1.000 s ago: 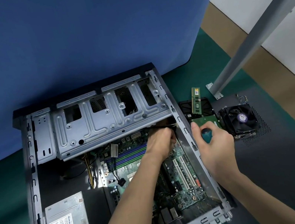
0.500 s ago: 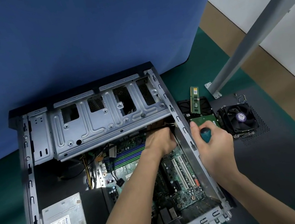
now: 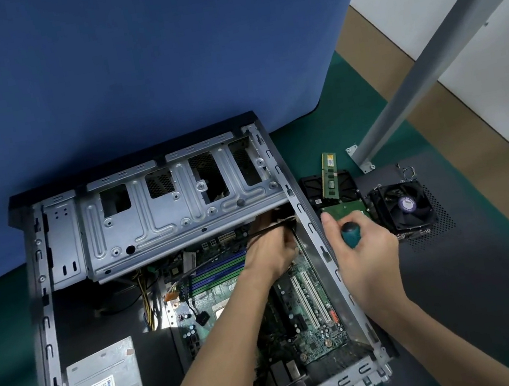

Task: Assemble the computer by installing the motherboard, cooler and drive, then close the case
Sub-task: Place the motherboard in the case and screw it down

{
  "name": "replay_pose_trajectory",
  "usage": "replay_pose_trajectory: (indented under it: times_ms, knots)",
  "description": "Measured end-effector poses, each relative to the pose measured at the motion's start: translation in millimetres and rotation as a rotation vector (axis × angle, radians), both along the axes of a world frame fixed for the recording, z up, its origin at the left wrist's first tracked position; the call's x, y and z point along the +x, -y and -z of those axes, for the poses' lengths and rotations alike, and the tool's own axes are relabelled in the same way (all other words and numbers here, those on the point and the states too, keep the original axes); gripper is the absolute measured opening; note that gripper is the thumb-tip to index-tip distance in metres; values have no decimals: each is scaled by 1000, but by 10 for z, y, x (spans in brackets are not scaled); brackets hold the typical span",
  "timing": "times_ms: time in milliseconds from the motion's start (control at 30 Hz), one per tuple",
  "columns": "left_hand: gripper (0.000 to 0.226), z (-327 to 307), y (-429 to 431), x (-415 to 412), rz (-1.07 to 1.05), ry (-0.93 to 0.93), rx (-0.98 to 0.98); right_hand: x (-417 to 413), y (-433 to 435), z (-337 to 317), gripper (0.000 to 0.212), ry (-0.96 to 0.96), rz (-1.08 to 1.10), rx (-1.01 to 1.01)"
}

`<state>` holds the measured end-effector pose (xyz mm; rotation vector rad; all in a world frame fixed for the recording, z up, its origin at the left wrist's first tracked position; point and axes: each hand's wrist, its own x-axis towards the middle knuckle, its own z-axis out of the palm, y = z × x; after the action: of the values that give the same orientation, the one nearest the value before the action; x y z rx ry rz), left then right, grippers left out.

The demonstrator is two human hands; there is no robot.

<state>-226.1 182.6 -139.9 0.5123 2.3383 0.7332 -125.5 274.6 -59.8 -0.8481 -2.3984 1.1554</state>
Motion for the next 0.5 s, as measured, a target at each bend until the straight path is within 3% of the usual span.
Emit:
replay_pose_trajectory:
  times_ms: [167, 300, 400, 433, 500]
  knots:
    - [34, 61, 191, 43, -32, 59, 91, 41, -42, -512, 15, -368, 133, 38]
    - [41, 56, 321, 129, 12, 30, 94, 60, 33, -990, 24, -580, 185, 16]
    - [39, 47, 343, 178, 40, 11, 98, 86, 180, -1044, 20, -414, 134, -112]
    - [38, 45, 348, 183, 56, -17, 92, 108, 249, -1009, 22, -315, 100, -71]
    - [36, 46, 367, 186, 78, -78, 83, 203, 430, -876, 33, -125, -109, 227]
